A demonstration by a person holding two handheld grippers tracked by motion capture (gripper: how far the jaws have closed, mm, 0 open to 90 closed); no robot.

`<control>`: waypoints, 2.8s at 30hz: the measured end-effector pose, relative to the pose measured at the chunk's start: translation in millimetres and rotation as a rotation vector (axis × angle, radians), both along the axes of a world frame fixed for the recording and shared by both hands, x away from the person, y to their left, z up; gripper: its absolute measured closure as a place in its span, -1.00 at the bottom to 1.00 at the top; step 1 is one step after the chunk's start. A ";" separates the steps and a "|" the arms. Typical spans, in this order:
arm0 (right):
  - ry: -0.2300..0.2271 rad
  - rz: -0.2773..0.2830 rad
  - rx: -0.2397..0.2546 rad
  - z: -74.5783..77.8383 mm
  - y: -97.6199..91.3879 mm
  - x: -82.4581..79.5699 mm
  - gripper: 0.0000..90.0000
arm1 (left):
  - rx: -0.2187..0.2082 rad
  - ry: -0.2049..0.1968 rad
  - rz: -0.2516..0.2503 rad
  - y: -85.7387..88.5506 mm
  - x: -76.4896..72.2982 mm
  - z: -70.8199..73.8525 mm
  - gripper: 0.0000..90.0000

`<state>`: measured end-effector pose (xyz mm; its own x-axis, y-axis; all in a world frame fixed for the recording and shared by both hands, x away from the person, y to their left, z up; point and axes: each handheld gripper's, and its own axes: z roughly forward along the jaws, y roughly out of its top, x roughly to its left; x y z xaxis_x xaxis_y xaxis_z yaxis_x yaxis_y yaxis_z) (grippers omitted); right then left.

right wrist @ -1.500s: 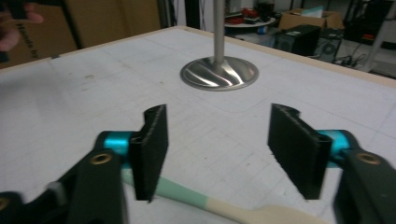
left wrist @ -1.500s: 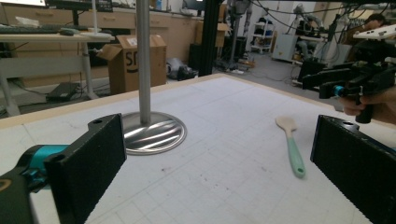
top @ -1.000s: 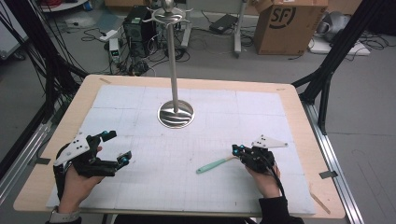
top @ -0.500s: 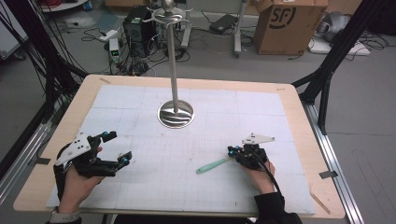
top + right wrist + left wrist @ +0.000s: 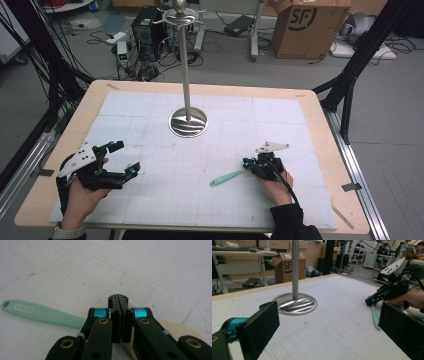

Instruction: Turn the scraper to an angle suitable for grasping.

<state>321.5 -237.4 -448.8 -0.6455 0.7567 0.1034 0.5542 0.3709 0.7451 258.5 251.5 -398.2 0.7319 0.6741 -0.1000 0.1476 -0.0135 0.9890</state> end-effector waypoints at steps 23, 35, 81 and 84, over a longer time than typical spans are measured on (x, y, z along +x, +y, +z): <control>0.050 0.130 -0.026 7.9 -5.1 -53.0 0.99 | 0.011 0.012 0.007 -0.3 1.1 -2.5 -0.91; 0.022 0.361 0.001 12.8 19.7 -68.9 1.00 | -0.003 0.009 0.021 5.2 0.5 -1.2 -0.91; -0.039 0.204 0.062 5.9 37.3 -13.9 1.00 | 0.038 0.007 0.033 0.5 -0.8 -2.5 -0.91; -0.065 0.188 0.091 13.8 27.8 -15.7 0.99 | 0.034 0.010 0.034 1.8 -0.3 -2.8 -0.91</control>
